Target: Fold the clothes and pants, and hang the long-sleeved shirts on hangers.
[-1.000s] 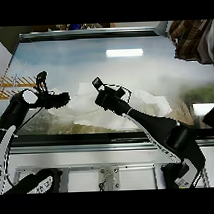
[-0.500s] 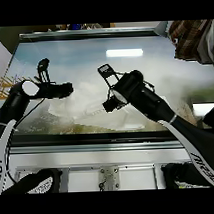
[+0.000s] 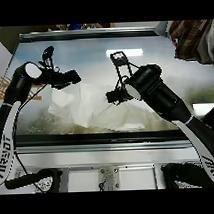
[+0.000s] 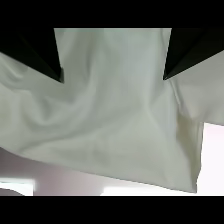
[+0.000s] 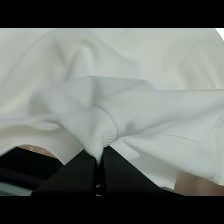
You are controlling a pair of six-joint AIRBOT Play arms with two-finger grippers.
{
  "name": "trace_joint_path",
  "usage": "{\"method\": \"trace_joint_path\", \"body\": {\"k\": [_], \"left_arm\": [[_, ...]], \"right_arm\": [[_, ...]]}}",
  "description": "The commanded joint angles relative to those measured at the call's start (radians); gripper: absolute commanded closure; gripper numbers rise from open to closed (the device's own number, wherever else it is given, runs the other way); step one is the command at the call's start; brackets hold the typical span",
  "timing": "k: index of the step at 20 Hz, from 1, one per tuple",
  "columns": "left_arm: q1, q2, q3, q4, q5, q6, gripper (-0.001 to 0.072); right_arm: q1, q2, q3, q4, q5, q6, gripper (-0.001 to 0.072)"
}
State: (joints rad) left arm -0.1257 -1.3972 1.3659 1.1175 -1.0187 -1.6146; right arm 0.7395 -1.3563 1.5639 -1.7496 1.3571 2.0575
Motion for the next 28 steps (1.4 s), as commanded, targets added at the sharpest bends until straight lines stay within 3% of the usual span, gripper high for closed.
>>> {"method": "trace_joint_path", "body": {"k": [1,6,8,11,13,21,22,23,28], "left_arm": [[-0.012,0.120,-0.108,-0.047,-0.066,0.003,0.0023],[-0.227,0.336,-0.350,-0.046,-0.007,-0.021,0.0024],[-0.316,0.400,-0.415,-0.025,0.075,-0.071,0.0023],[-0.395,0.445,-0.491,0.074,0.164,-0.224,0.0024],[-0.422,0.436,-0.521,0.095,0.193,-0.268,0.0024],[-0.441,0.256,-0.521,0.097,0.193,-0.287,0.0025],[-0.437,0.243,-0.521,0.098,0.193,-0.286,0.0042],[-0.426,0.238,-0.521,0.096,0.192,-0.286,0.0191],[-0.366,0.290,-0.521,0.097,0.200,-0.286,0.0217]], "right_arm": [[-0.010,-0.001,0.000,0.000,-0.054,0.048,0.0678],[-0.010,-0.002,0.000,0.000,-0.070,0.064,0.0678],[-0.010,-0.002,0.000,0.001,-0.070,0.064,0.0678],[-0.008,-0.002,0.000,0.012,-0.069,0.064,0.0678],[-0.008,-0.002,0.000,0.019,-0.068,0.064,0.0678],[-0.008,-0.001,0.000,0.019,-0.067,0.064,0.0678],[-0.008,-0.001,0.000,0.019,-0.067,0.064,0.0678],[-0.009,-0.001,0.000,0.019,-0.067,0.064,0.0678],[-0.009,-0.001,0.000,0.019,-0.067,0.064,0.0678]]}}
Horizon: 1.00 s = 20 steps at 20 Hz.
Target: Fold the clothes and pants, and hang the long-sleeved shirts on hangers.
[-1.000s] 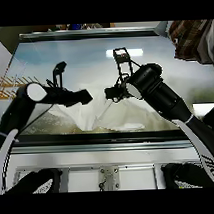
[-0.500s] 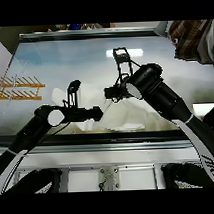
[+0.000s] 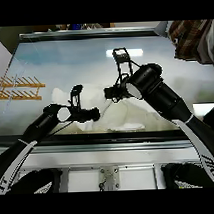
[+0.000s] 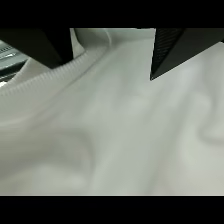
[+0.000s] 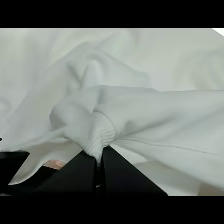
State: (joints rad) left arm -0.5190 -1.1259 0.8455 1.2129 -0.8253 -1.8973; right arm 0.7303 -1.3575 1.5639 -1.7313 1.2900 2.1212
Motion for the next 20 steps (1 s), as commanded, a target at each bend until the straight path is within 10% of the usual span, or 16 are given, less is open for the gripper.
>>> {"method": "trace_joint_path", "body": {"k": [1,5,7,14,20], "left_arm": [[0.035,0.020,0.000,0.001,0.005,-0.003,0.0217],[0.009,-0.056,0.000,0.001,0.001,-0.003,0.0229],[0.008,-0.084,0.000,0.001,0.035,0.018,0.0690],[0.188,0.150,0.446,-0.008,-0.134,0.115,0.0691],[0.035,0.297,0.873,-0.007,-0.035,0.185,0.0691]], "right_arm": [[0.000,0.000,0.000,0.000,0.000,0.000,0.0678],[0.000,0.000,0.000,0.008,0.000,0.000,0.0678],[0.000,0.000,0.000,0.002,0.000,-0.004,0.0678],[-0.036,0.059,0.226,-0.027,-0.003,-0.189,0.0678],[0.021,0.198,0.504,0.032,-0.124,-0.187,0.0679]]}}
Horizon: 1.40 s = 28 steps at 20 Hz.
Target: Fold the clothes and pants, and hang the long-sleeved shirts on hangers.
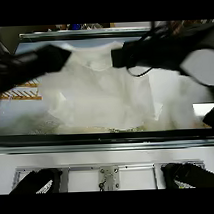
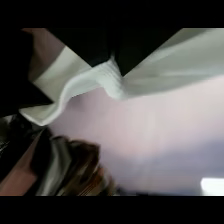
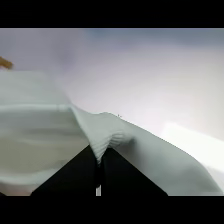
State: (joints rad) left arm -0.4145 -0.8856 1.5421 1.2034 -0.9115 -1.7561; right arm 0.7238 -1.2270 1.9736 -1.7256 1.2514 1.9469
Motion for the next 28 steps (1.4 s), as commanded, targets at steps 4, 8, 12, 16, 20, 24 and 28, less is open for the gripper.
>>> {"method": "trace_joint_path", "body": {"k": [4,8,12,16,20,24,28], "left_arm": [[-0.200,0.034,0.356,0.009,0.100,0.071,0.0691],[-0.309,-0.080,0.563,0.010,0.100,0.154,0.0691],[-0.316,-0.145,0.574,0.131,0.103,0.151,0.0692],[-0.223,-0.166,0.373,0.382,0.029,-0.060,0.0691],[-0.024,-0.265,0.233,0.208,-0.217,-0.051,0.0691],[0.020,-0.293,-0.045,0.147,-0.319,-0.004,0.0691],[0.021,-0.206,-0.420,0.108,-0.265,-0.005,0.0691]], "right_arm": [[0.076,0.186,0.094,0.077,-0.216,0.003,0.0679],[0.109,0.231,0.094,0.087,-0.265,0.022,0.0679],[0.109,0.206,0.088,0.047,-0.237,0.050,0.0679],[0.056,0.120,0.037,-0.043,-0.076,0.093,0.0679],[-0.069,-0.038,0.008,-0.044,0.224,0.032,0.0679],[-0.048,-0.106,-0.155,-0.043,0.345,-0.024,0.0679],[-0.024,-0.089,-0.390,0.002,0.346,0.056,0.0679]]}}
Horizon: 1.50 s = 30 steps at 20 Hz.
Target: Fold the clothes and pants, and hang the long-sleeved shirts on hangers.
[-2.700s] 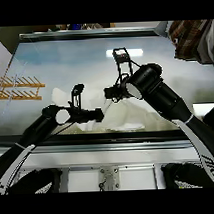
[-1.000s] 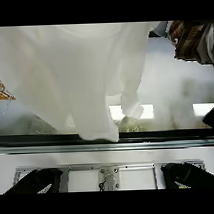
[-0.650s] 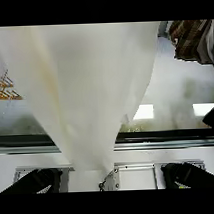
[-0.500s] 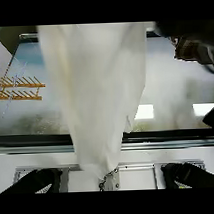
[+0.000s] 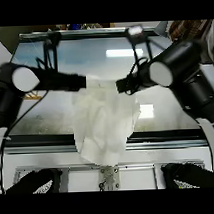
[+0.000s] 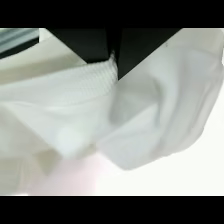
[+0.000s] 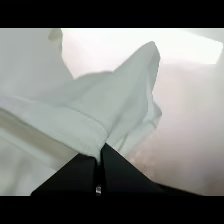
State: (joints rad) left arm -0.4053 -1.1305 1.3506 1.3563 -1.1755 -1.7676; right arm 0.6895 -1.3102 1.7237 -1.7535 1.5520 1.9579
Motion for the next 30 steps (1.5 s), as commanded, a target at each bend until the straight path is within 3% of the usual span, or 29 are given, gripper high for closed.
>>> {"method": "trace_joint_path", "body": {"k": [1,5,12,13,15,16,20,26,30], "left_arm": [[0.010,0.056,-0.303,-0.082,0.028,0.007,0.0691],[-0.010,0.076,-0.430,-0.128,0.139,0.006,0.0691],[0.007,0.079,-0.430,-0.129,0.134,0.008,0.0690],[0.006,0.085,-0.430,-0.129,0.131,0.026,0.0654],[0.006,0.113,-0.430,-0.129,0.132,0.060,0.0048],[0.010,0.136,-0.430,-0.126,0.131,0.060,0.0005],[0.084,0.249,-0.430,-0.126,0.131,0.083,0.0006],[0.379,0.311,-0.431,-0.105,0.133,0.285,0.0004],[0.552,0.233,-0.430,0.176,0.220,0.295,0.0004]], "right_arm": [[0.013,-0.006,-0.174,0.031,0.031,0.076,0.0678],[0.016,-0.006,-0.216,0.091,-0.090,0.169,0.0678],[0.016,-0.006,-0.216,0.101,-0.126,0.193,0.0678],[0.016,-0.006,-0.216,0.101,-0.126,0.193,0.0678],[0.016,-0.006,-0.216,0.098,-0.126,0.193,0.0677],[0.016,-0.006,-0.216,0.098,-0.126,0.193,0.0678],[0.016,-0.010,-0.216,0.098,-0.127,0.193,0.0678],[0.016,-0.018,-0.216,0.098,-0.127,0.193,0.0677],[0.016,-0.018,-0.216,0.098,-0.127,0.193,0.0677]]}}
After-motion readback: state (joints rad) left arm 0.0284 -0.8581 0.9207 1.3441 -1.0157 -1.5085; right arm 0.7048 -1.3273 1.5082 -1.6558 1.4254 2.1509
